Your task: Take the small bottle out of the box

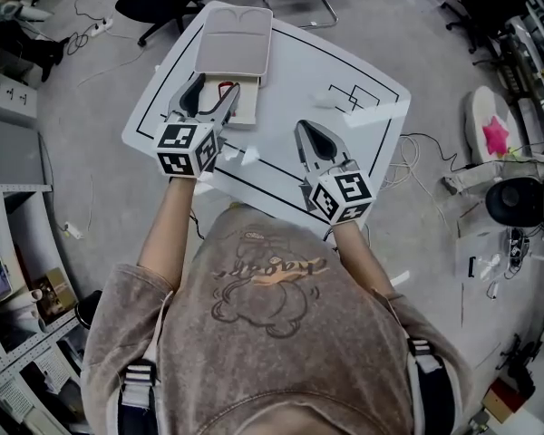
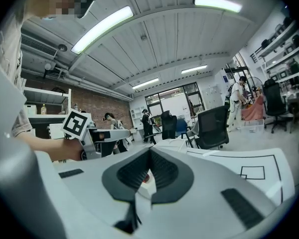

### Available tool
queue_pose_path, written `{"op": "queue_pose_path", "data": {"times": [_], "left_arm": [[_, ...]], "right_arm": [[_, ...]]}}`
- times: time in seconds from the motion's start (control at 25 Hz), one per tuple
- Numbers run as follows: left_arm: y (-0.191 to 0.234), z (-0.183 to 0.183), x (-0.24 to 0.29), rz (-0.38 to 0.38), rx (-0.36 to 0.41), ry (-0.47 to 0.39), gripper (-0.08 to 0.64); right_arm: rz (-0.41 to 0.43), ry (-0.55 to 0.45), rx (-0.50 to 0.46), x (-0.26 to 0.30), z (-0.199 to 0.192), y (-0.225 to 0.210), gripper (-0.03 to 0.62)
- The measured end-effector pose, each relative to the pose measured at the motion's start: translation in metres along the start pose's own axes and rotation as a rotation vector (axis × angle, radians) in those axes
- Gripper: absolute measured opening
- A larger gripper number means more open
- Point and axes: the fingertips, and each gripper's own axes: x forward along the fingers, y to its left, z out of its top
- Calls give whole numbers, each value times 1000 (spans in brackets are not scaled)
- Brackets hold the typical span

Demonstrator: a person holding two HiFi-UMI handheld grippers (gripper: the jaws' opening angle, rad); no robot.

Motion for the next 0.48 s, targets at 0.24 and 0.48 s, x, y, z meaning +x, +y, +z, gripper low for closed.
{"op": "queue_pose_path", "data": {"times": [0.24,0.48], "left_arm": [[14,-39,33,2,-45,134,291],[35,-90,63,35,-71,344,292]], "right_arm": [[-3,-4,10,1,1,-7,-5],[-4,3,12,2,0,-9,-5]]}}
